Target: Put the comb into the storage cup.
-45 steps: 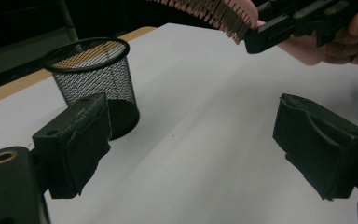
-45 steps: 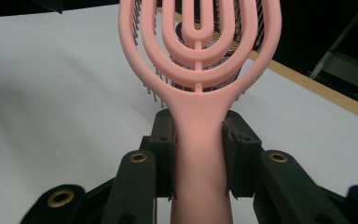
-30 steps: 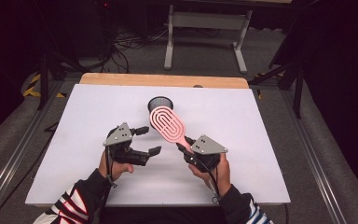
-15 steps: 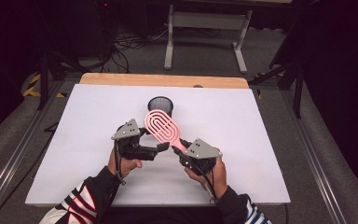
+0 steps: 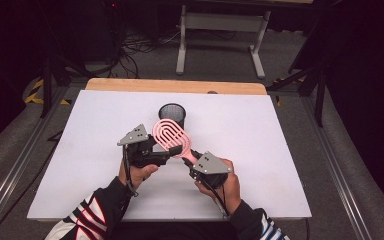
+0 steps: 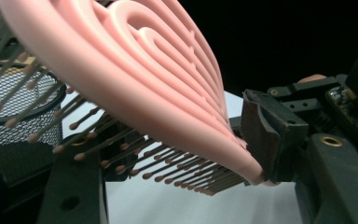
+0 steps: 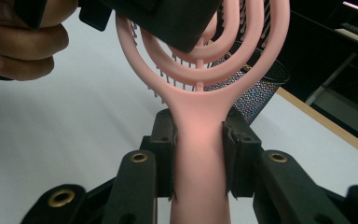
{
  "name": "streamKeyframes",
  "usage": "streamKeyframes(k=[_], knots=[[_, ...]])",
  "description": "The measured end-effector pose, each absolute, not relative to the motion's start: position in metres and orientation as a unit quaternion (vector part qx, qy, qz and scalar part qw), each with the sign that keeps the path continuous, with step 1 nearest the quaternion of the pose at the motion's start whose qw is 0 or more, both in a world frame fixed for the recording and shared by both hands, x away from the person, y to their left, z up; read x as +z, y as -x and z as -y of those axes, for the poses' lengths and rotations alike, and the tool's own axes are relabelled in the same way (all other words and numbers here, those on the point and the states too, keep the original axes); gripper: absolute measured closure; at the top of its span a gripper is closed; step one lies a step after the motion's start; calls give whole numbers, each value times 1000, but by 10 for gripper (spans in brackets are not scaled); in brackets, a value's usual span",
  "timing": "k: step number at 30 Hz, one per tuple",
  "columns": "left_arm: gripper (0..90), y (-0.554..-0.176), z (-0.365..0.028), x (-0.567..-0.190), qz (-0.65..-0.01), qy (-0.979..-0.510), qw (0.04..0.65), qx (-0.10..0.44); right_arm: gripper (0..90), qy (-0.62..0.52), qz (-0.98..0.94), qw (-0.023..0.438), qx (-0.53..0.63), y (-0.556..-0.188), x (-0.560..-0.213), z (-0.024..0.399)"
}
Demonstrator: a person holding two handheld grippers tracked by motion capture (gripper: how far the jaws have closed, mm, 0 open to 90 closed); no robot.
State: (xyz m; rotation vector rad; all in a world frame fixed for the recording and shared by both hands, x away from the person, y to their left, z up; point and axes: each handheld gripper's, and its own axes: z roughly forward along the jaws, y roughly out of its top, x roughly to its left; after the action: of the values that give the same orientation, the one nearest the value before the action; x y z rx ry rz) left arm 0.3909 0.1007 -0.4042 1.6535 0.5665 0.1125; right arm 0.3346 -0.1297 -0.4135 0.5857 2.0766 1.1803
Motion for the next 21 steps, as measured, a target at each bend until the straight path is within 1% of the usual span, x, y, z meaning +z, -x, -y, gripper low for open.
streamKeyframes(k=[7, 10, 14, 21], knots=[[461, -392, -98, -401, -251, -712, 654, 51, 694, -230, -792, 341, 451, -335, -413, 130], [512, -391, -98, -399, -249, -705, 662, 51, 696, -231, -790, 343, 452, -335, -413, 129], [546, -390, -95, -397, -243, -700, 669, 53, 696, -235, -788, 344, 453, -335, -414, 129], [595, -386, -92, -393, -221, -705, 671, 62, 696, -237, -790, 340, 452, -336, -414, 130]])
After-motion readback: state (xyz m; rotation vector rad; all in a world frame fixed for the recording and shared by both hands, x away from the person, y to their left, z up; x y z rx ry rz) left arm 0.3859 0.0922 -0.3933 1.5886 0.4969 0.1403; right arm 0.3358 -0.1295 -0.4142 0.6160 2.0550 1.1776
